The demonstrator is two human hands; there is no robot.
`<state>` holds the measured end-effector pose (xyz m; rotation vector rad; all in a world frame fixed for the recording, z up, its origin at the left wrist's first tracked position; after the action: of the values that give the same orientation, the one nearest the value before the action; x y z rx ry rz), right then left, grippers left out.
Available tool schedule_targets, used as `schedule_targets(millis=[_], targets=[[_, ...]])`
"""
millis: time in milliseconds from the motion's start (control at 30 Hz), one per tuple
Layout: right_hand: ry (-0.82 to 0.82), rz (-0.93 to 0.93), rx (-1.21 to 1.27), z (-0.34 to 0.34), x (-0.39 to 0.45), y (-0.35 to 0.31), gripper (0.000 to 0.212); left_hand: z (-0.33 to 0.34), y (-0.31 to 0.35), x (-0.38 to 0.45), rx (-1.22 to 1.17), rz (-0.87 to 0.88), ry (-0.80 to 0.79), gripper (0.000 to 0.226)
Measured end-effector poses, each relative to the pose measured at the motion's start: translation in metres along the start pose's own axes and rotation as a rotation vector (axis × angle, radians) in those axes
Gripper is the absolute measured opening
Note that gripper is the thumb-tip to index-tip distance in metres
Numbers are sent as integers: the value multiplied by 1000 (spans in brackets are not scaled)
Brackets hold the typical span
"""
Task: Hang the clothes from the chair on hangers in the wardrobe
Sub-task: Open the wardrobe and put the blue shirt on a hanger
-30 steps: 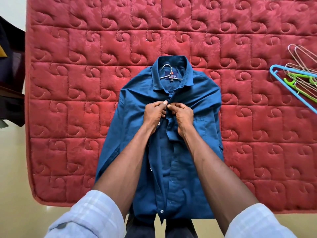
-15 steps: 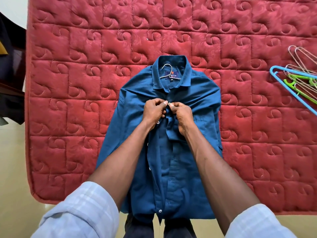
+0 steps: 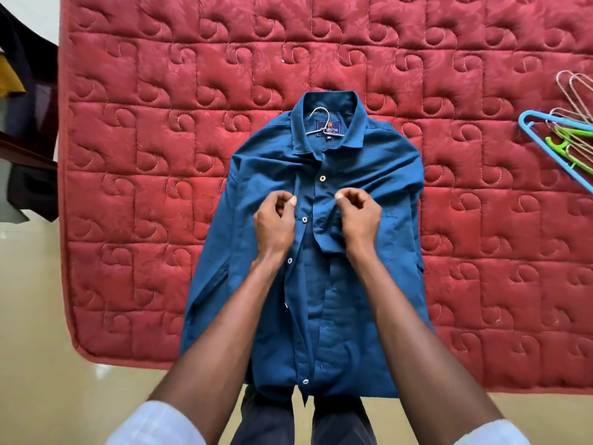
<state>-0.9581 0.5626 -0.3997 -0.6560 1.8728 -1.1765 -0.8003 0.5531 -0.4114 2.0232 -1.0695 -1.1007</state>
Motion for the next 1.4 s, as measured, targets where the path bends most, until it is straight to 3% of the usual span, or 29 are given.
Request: schedule_targets(millis=[100,167,367,500,600,833,1133,1233,1400], targets=[[-53,-291,-318,-2,-39,7,12,-1,-25,-22,-136,-197,-156,18],[-121,-338,-425,3,-59,19,15,1,-34,-30,-177,-262,-207,19],[-190,-331,-642,17,-64,33,26,1,-32,-31,-108,-211,-227,17],[-198,-381,-718,17,-61,32,15,4,-24,-31,-11,-142,-180,5],[-130,-306,-659,15,-58,31,14,8,-22,-28,54,-178,-141,6],[-139,-103,-522,19,-47,27,9,16,-4,-15,240,-283,-104,20],[-89,353,122,14,-38,26,20,21,-12,-26,66,-361,-102,14],[-93,438,210,15,-33,29,18,22,-13,-35,-34,-364,-151,7],[-125,489,183,12,-31,26,17,24,-10,-38,-149,-417,-138,19]])
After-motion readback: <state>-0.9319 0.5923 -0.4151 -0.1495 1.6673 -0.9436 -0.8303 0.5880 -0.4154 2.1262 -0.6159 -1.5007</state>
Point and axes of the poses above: each hand's wrist, its own x-axis towards the middle knuckle, its own z-axis out of the palm, y = z × x, the point moved 2 cm from there along x, towards the middle knuckle, and after that the axes turned 10 degrees about -z, right-handed, at the moved point
